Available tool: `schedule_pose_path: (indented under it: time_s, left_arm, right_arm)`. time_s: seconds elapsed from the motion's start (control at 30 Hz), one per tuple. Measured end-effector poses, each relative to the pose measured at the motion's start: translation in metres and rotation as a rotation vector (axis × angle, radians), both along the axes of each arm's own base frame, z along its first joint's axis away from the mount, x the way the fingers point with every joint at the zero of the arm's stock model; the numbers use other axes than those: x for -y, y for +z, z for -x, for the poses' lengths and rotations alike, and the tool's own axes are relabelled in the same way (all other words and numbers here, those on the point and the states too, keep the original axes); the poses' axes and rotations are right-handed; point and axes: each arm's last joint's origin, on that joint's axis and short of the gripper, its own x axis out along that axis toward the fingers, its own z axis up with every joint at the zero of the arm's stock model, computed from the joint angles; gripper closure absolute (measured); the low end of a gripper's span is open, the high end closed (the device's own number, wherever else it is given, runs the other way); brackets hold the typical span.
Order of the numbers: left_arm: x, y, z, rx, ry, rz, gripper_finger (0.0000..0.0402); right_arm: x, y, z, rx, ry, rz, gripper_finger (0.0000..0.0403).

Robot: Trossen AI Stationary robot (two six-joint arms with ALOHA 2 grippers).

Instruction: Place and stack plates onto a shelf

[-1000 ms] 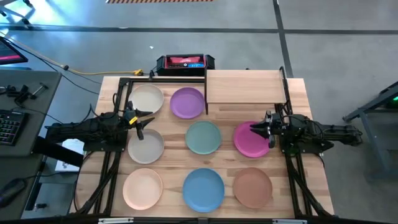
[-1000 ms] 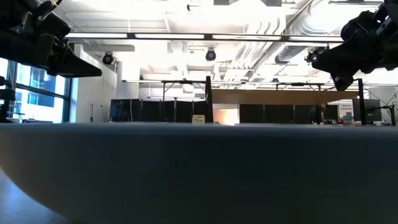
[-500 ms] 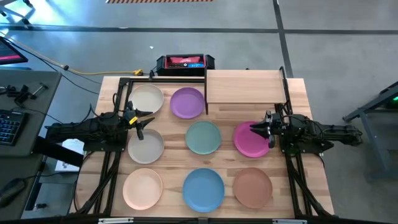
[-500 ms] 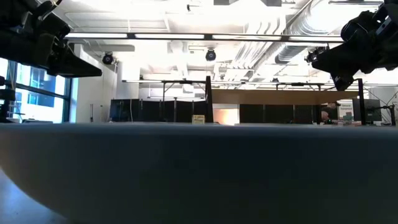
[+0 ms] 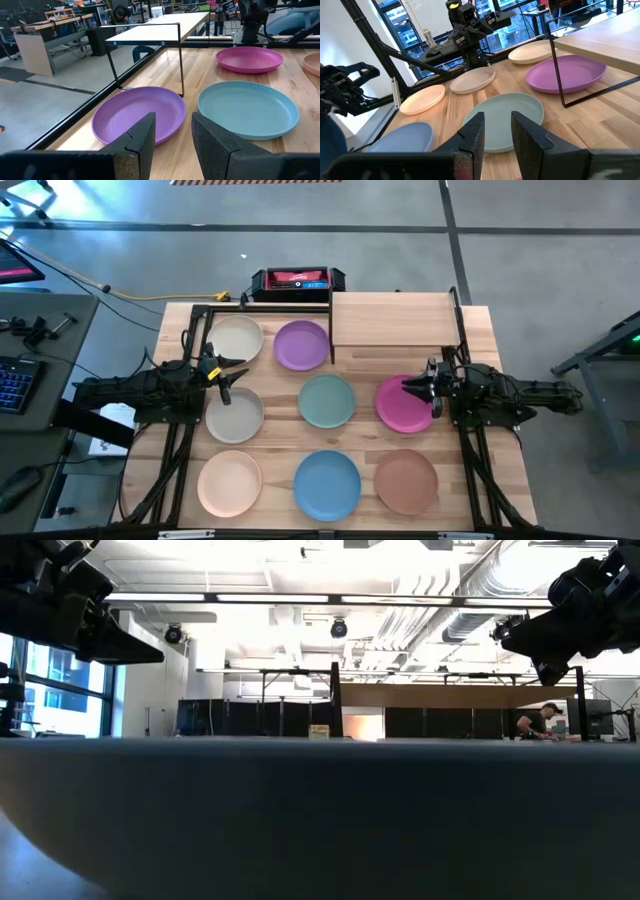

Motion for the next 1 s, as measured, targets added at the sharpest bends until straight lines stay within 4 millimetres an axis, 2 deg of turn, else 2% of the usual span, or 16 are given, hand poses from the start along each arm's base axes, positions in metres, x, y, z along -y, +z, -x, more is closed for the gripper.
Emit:
schedule_pose_path:
  time_s: [0.8, 0.87, 1.0]
  left_arm:
    - [0.0, 0.0, 0.0, 0.001, 0.0, 0.003, 0.0287]
    - [0.0003, 0.0001, -0.0001, 0.022, -0.002, 0.048, 0.0287]
    - [0.0011, 0.0048, -0.0013, 0.163, -0.002, 0.257, 0.0287]
  right_arm:
    - [0.0, 0.0, 0.0, 0.0, 0.0, 0.0, 0.0322]
    - [0.0, 0.0, 0.0, 0.0, 0.0, 0.004, 0.0322]
    - [0.0, 0.0, 0.0, 0.002, -0.004, -0.045, 0.0322]
